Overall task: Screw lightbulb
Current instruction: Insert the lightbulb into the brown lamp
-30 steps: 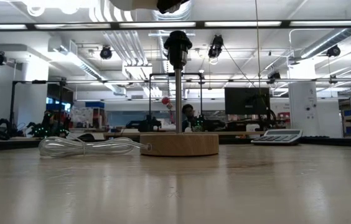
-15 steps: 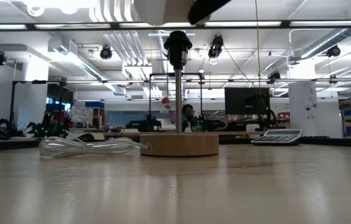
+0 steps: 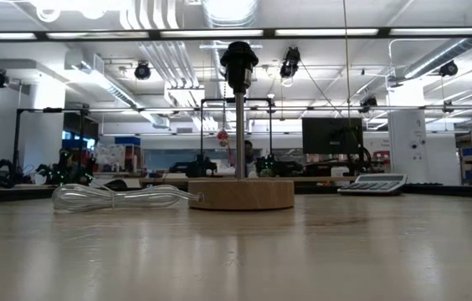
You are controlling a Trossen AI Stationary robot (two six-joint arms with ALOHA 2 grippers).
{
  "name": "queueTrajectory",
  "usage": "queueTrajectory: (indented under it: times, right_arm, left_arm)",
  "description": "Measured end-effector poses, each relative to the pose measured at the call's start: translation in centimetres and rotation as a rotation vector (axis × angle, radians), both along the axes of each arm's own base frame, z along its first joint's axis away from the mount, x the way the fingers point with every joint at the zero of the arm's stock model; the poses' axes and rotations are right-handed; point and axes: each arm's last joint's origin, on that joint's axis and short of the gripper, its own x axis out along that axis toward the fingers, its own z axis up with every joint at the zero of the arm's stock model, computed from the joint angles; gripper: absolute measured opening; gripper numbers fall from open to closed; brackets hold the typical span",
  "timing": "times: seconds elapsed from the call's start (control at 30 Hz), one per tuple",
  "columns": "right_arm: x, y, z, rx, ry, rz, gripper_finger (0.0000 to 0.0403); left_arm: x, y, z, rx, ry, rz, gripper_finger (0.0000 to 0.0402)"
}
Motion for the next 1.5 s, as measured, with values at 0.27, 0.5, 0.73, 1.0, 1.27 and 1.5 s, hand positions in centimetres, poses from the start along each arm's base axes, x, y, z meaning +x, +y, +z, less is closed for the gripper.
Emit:
queueTrajectory:
  times: [0.27, 0.5, 0.73, 1.0, 1.27, 1.5]
  right_arm:
    - [-1.5, -0.6, -2.3, 0.077, -0.342, 0.101, 0.0111]
    - [-0.8, -0.2, -3.9, 0.045, -0.346, 0.104, 0.0111]
    - [0.0, -0.1, -4.2, 0.047, -0.334, 0.090, 0.0111]
    - [0.2, -0.2, -4.1, 0.056, -0.337, 0.083, 0.0111]
    - [0.4, -0.3, -4.0, 0.072, -0.342, 0.074, 0.0111]
    - [0.4, -0.3, -3.9, 0.075, -0.343, 0.072, 0.0111]
  left_arm:
    - [0.9, -0.3, -0.3, 0.077, -0.140, 0.004, 0.0329]
    - [1.5, -0.7, 0.6, 0.090, -0.252, -0.043, 0.0341]
    - [1.8, -0.4, 0.0, 0.060, -0.248, -0.064, 0.0350]
    - [2.3, 0.0, 0.2, 0.042, -0.283, -0.067, 0.0347]
    - [3.5, 0.7, -0.4, 0.038, -0.290, -0.050, 0.0353]
    - [4.2, 0.9, -0.9, 0.052, -0.291, -0.040, 0.0351]
